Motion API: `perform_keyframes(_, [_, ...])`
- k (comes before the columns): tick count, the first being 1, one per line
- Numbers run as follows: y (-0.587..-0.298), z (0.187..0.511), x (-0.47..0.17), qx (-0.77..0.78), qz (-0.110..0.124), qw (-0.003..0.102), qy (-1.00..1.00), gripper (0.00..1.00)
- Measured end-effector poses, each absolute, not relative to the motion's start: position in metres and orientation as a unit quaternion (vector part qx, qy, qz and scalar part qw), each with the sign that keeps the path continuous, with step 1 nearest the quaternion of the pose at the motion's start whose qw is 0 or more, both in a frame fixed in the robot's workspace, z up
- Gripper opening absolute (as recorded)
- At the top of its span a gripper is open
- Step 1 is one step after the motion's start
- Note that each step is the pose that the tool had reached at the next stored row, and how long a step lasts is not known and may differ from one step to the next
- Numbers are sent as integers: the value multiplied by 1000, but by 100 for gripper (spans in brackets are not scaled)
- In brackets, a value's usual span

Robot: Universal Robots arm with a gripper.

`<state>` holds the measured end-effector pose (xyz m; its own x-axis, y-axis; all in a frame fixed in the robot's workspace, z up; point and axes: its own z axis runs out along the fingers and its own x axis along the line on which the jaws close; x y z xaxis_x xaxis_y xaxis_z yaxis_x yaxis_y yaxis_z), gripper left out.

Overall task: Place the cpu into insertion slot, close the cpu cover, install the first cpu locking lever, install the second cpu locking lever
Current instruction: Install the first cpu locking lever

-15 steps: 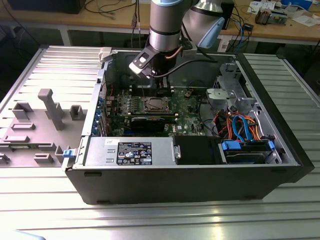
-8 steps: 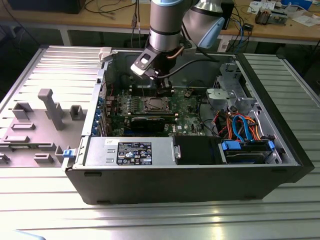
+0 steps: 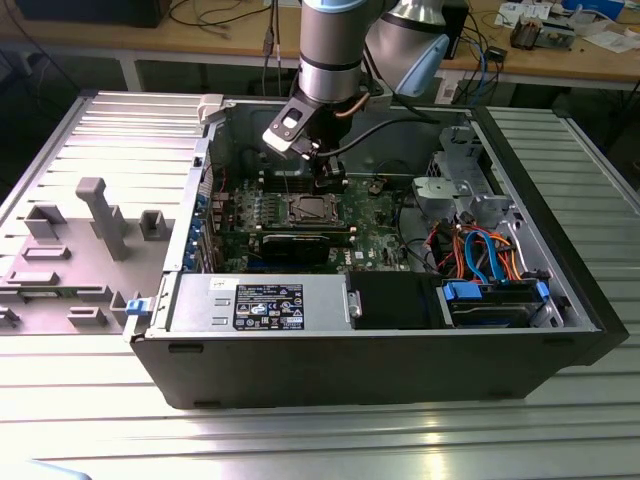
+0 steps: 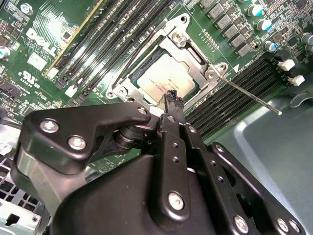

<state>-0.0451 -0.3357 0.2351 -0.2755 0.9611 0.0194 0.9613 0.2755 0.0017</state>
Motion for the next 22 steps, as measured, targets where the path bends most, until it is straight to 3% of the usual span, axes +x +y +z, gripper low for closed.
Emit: perform_keyframes(22, [-336,239,-46,-557,-6,8,-831,11])
